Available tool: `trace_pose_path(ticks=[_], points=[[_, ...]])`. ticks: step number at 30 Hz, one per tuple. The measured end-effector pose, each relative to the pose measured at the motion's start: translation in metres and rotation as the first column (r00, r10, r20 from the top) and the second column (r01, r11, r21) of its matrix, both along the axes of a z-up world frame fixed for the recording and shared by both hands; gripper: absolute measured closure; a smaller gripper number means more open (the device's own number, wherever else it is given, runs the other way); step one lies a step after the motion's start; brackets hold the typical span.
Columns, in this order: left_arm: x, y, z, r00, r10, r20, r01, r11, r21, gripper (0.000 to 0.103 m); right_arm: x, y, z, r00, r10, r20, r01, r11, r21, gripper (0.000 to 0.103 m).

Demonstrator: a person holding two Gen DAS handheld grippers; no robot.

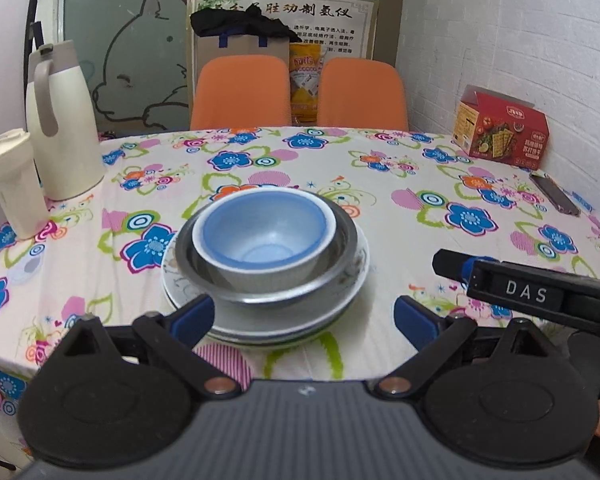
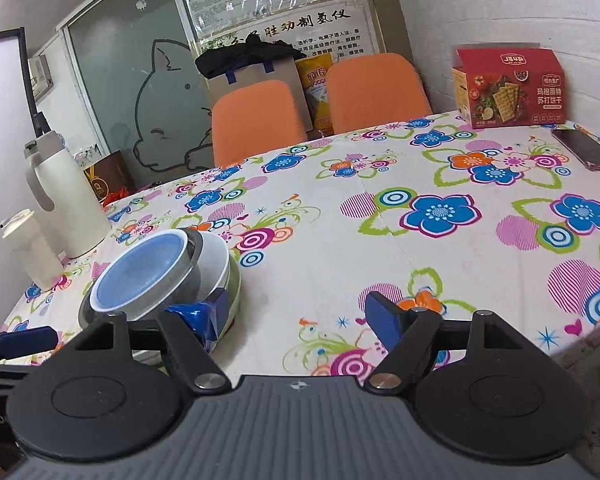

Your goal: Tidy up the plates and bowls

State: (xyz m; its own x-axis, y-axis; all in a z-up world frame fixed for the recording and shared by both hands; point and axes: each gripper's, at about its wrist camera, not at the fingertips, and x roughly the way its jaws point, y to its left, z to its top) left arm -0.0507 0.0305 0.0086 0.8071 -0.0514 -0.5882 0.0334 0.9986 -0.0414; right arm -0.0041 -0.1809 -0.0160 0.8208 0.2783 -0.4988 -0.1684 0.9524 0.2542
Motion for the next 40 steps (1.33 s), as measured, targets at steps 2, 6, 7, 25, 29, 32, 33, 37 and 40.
trace_pose_path(ticks=[2, 6, 7, 25, 29, 32, 33, 37, 40], points=[[-0.012, -0.006, -0.008, 1.0, -0.009, -0.007, 0.009, 1.0, 0.011, 0.008, -0.008, -0.003, -0.004, 1.0, -0.022, -0.021, 0.021, 1.0, -0.007, 0.041], [-0.028, -0.013, -0.021, 0.999, -0.017, -0.027, 0.017, 1.0, 0.023, 0.008, -0.025, -0.005, -0.014, 0.999, -0.026, -0.046, 0.025, 0.999, -0.03, 0.041], [-0.032, -0.015, -0.024, 0.999, -0.019, -0.029, 0.019, 0.999, 0.027, 0.008, -0.029, -0.005, -0.016, 0.999, -0.019, -0.048, 0.018, 0.999, -0.028, 0.041], [-0.049, -0.022, -0.038, 0.999, -0.025, -0.044, 0.026, 0.999, 0.038, 0.008, -0.045, 0.004, -0.027, 0.994, 0.056, -0.095, -0.06, 0.997, -0.04, 0.041], [-0.047, -0.019, -0.043, 0.998, -0.024, -0.059, 0.026, 0.999, 0.031, 0.008, -0.047, 0.009, -0.029, 0.993, 0.06, -0.102, -0.065, 0.997, -0.051, 0.041], [-0.046, -0.019, -0.044, 0.998, -0.02, -0.06, 0.023, 0.999, 0.038, 0.008, -0.048, 0.01, -0.028, 0.993, 0.063, -0.095, -0.069, 0.996, -0.061, 0.041], [-0.046, -0.019, -0.044, 0.998, -0.023, -0.063, 0.025, 0.999, 0.033, 0.008, -0.048, 0.01, -0.028, 0.993, 0.065, -0.096, -0.071, 0.996, -0.062, 0.041], [-0.046, -0.016, -0.044, 0.998, -0.029, -0.059, 0.03, 0.999, 0.012, 0.008, -0.047, 0.011, -0.029, 0.992, 0.069, -0.101, -0.075, 0.995, -0.058, 0.041], [-0.047, -0.015, -0.043, 0.998, -0.033, -0.049, 0.034, 0.999, 0.012, 0.008, -0.047, 0.011, -0.029, 0.993, 0.068, -0.098, -0.074, 0.996, -0.056, 0.041]])
